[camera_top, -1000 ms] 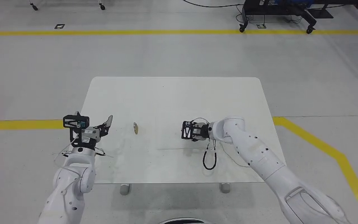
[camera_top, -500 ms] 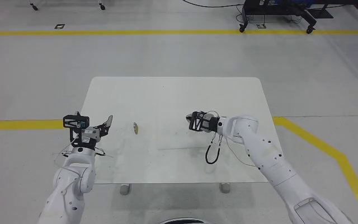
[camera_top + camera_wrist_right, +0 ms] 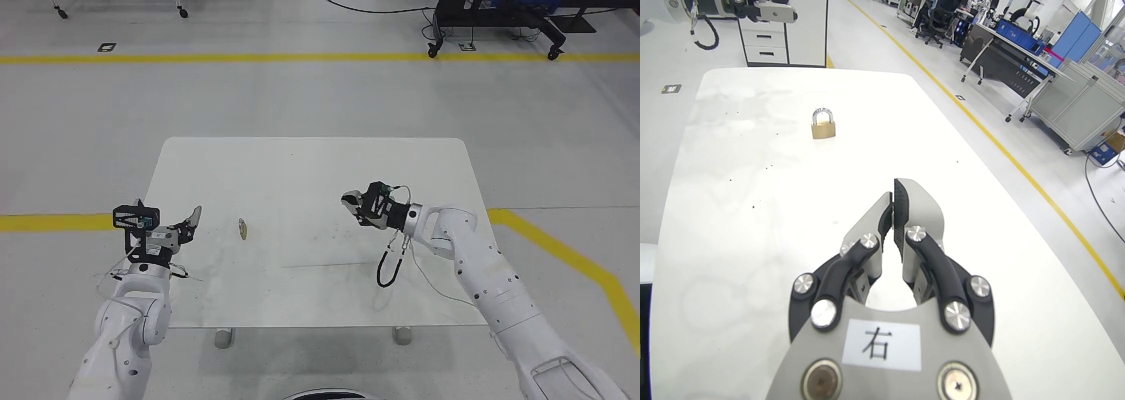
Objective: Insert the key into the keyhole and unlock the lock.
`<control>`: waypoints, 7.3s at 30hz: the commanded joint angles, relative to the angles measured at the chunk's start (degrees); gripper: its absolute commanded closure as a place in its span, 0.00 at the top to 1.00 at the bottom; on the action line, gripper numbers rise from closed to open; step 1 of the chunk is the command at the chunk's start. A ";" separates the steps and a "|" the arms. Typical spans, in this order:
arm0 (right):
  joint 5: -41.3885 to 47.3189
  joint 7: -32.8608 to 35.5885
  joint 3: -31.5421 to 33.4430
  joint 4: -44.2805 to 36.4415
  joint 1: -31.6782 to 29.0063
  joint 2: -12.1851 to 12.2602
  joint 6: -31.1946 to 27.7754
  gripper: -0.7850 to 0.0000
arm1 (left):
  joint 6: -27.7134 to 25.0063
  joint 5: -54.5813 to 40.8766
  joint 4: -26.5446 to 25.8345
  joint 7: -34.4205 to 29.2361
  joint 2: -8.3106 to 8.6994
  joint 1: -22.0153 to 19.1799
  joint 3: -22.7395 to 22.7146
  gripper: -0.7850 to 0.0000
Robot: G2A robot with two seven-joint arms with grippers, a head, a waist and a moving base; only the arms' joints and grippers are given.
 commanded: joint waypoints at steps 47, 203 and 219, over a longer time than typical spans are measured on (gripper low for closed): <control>52.60 -18.45 -30.40 18.63 18.73 -2.04 -14.15 0.00 | -36.34 -87.40 29.63 -45.17 -2.88 -37.85 26.53 0.48; 81.26 4.93 -37.22 19.08 22.23 1.70 -14.15 0.00 | 6.97 -24.54 16.27 -61.32 3.01 -31.98 22.97 0.42; 81.26 4.93 -37.22 19.08 22.23 1.70 -14.15 0.00 | 7.75 -24.36 16.13 -64.04 2.89 -32.56 23.53 0.00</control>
